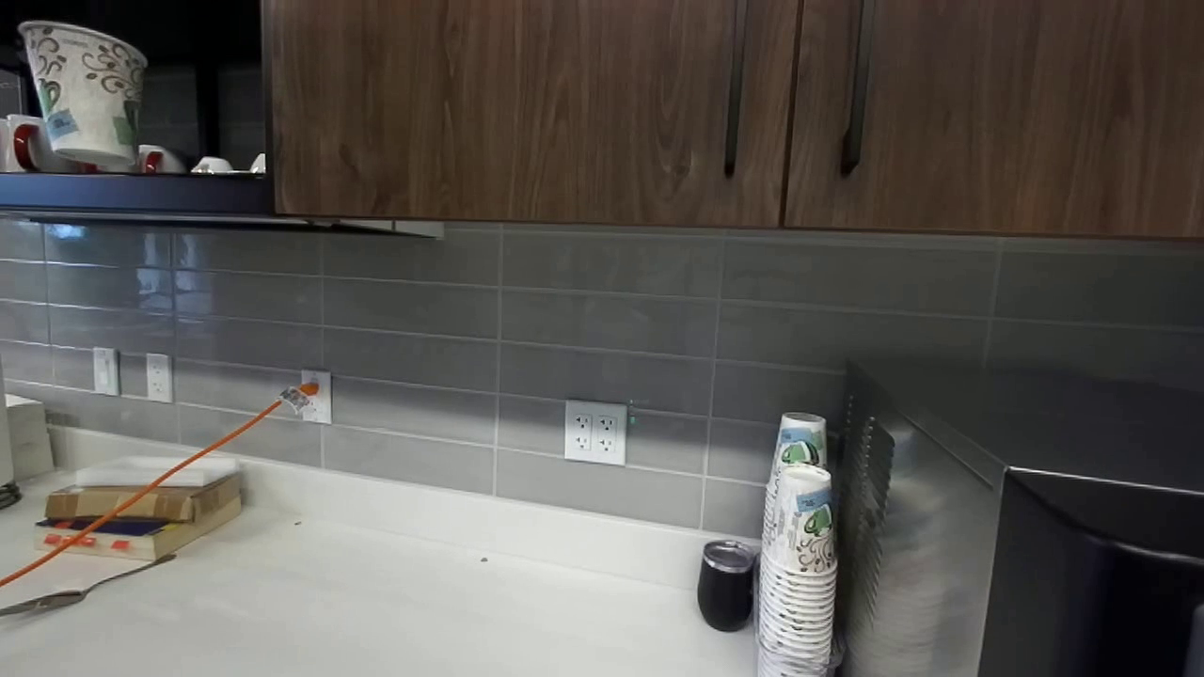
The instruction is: Remove the paper cup from the cabinet and put it on the counter
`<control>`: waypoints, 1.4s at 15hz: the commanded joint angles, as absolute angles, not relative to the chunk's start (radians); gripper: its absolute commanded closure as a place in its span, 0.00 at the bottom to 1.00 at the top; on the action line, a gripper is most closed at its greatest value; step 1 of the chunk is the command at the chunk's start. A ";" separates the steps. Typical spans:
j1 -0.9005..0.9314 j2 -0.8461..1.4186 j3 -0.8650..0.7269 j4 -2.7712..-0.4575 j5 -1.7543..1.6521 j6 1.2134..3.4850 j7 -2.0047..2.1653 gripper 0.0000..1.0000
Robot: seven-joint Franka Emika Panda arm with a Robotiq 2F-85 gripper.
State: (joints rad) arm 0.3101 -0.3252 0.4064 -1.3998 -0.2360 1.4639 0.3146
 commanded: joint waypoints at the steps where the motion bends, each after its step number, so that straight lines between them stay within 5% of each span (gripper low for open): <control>1: 0.337 -0.462 0.322 -1.647 -0.144 1.577 0.270 1.00; 21: 0.267 -0.568 0.283 -2.479 -0.056 2.344 0.243 1.00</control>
